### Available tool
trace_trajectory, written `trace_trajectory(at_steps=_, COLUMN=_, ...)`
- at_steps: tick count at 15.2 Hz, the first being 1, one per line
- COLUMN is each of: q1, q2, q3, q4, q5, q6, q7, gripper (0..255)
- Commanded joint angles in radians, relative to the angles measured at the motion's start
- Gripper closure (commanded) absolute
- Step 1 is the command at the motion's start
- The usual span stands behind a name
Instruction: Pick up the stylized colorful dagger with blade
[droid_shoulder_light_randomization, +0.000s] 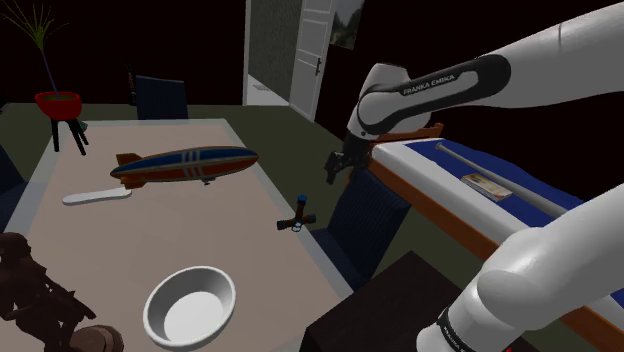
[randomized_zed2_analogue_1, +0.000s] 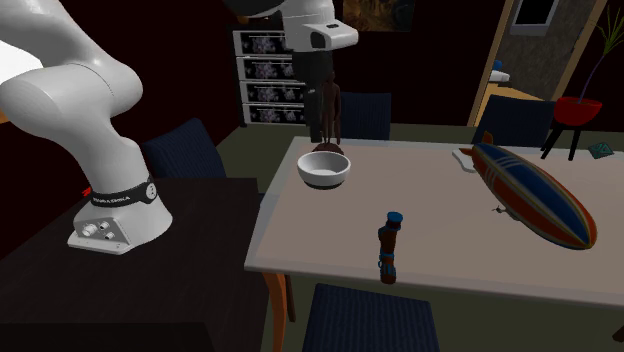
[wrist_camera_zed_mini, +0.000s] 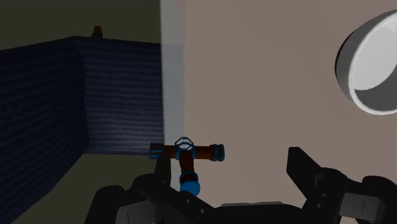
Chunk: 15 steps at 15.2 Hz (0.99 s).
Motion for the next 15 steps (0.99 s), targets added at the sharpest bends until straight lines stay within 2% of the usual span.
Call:
trace_trajectory(at_steps=1, q1=-0.005, q2=0.08, q3=0.005, q4=0.027, q5=-0.01, q6=0.063, q7=0.012, gripper=0)
trace_trajectory(at_steps=8, q1=-0.015, q2=0.359, q3=0.014, q4=0.134, q5=-0.068, q6=0.256, q7=0.073, gripper=0)
trace_trajectory(at_steps=15, q1=-0.003, q2=0.638, q3=-0.012, q4=0.309, q5=-0.143, q6=0.379, q7=0.149, gripper=0)
